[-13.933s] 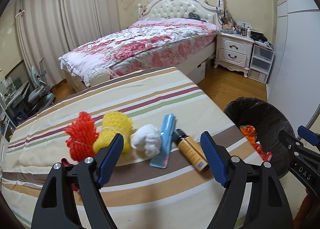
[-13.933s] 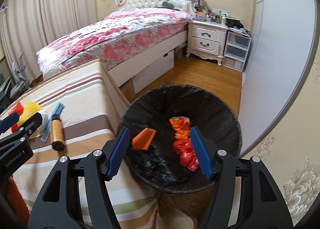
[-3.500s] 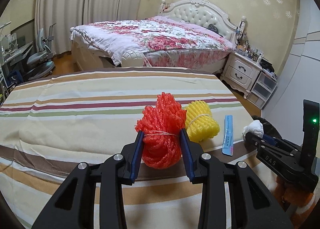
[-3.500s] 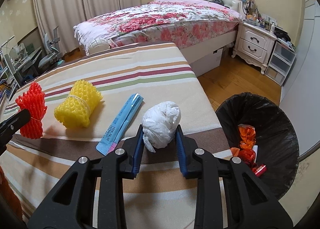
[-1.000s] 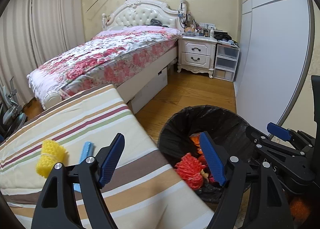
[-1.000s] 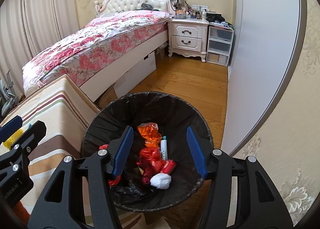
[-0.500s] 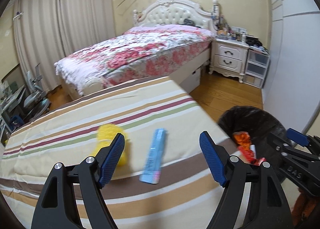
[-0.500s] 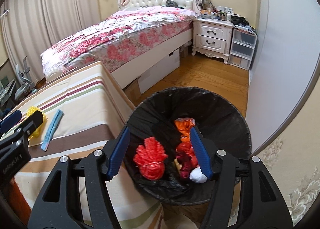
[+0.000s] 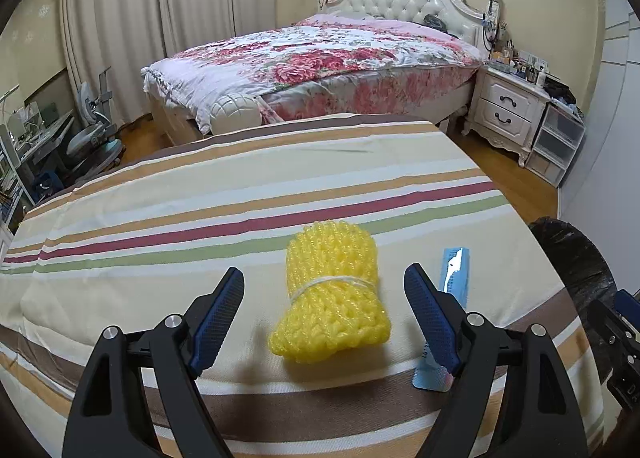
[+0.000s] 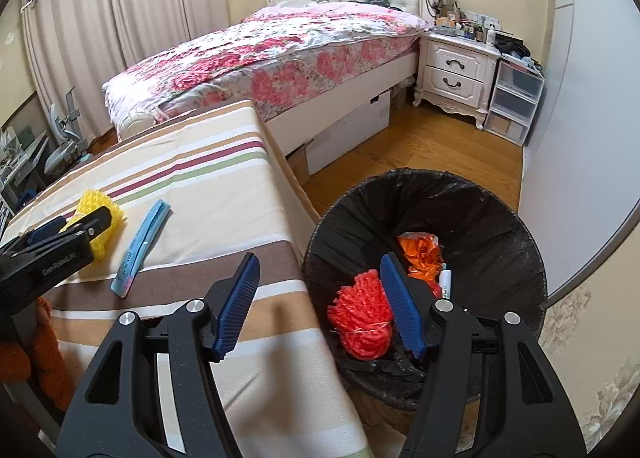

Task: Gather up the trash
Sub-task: 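Move both open grippers back over the sheet to the yellow net, then close the left gripper on the yellow net while the right closes on the blue packet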

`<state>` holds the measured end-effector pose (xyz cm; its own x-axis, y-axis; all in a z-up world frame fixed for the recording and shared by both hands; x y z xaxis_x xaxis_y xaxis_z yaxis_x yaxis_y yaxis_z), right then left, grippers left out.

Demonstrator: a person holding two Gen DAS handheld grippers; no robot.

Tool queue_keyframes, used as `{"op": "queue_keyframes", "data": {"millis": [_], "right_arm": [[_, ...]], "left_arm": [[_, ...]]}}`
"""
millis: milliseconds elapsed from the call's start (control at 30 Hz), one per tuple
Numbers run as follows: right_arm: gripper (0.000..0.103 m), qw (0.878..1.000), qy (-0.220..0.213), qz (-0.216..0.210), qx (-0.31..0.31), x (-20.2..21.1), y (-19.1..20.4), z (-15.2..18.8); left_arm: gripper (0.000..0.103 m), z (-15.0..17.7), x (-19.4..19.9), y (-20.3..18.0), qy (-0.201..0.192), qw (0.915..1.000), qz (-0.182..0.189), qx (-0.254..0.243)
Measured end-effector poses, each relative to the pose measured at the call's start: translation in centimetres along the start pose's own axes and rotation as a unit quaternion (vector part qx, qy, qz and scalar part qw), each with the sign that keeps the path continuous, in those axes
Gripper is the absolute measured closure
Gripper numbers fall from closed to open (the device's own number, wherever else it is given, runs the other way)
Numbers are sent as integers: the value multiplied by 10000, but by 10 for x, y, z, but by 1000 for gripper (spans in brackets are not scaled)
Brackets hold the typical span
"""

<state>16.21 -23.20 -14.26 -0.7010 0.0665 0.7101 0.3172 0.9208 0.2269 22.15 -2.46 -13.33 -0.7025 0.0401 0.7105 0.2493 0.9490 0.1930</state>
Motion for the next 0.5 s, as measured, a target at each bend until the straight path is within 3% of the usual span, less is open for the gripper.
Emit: {"op": "queue_keyframes", "data": {"millis": [100,233,500], "right_arm": [[42,10000,42,-28,73,-1,8,3],[42,9998,69,-81,148,-4,19,4],[42,9990,93,-309,321,0,50,10]], "left_arm": [[25,3,-4,1,59,9999,122,-20],[54,9,-8,-4,180,9993,317,-115],[58,20,7,9,39,9996,268,-78]]}}
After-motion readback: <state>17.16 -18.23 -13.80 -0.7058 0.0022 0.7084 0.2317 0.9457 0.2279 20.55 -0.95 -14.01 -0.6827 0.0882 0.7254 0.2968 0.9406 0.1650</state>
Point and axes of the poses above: each gripper's, at about its wrist camera, not at the fingertips, and x roughly against the way its jaws point, y to its left, z to its underside, the point moved 7 cm from there along -x, roughly the way its jaws point, and after that the axes turned 14 degrees about -x, right-handed, at the moved point
